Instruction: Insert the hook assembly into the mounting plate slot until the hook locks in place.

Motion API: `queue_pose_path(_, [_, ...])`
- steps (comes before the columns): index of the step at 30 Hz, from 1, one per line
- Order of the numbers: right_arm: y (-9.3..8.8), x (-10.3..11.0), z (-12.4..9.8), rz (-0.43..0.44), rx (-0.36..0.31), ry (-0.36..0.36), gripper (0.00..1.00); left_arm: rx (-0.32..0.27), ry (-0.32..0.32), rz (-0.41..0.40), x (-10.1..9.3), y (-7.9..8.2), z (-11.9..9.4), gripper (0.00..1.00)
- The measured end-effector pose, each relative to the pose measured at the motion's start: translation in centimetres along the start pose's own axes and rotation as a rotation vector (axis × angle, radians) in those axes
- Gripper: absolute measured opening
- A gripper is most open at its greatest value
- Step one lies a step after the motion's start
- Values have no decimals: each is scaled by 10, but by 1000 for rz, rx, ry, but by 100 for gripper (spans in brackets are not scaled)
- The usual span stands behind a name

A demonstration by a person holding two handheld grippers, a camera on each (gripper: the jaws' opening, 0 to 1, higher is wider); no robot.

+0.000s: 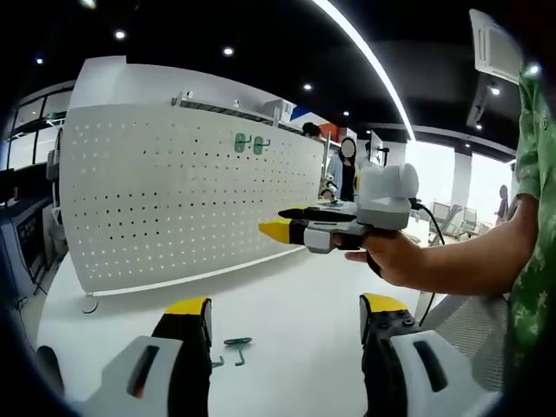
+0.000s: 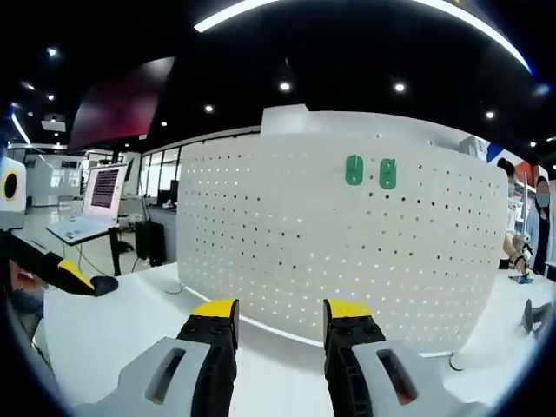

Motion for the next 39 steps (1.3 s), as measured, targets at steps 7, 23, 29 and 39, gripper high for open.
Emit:
queue_pose_path(7, [-17, 9, 0, -13, 49, 30, 39, 0, 5, -4, -1, -2, -1, 71])
queue_pose_path(23, [-40, 18, 5, -26, 148, 109, 38, 0, 20, -10, 3, -3, -2, 71])
queue_pose_path(29, [-47, 17, 5, -34, 183, 145, 38, 1, 22, -9, 3, -3, -2, 71])
queue_pose_path(39, [-56, 22, 8, -2, 231, 250, 37, 6, 27, -7, 2, -4, -4, 71])
Point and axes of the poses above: the point that each gripper's makers call its tool centre point, and the gripper's own axes: z roughly forward along the fingers, x roughly to its left, y roughly out of its top, the point moved 8 cm from there along -z, roughly backward along the fingers, and after that the axes turned 2 degrees about z, right-handed, at the moved point
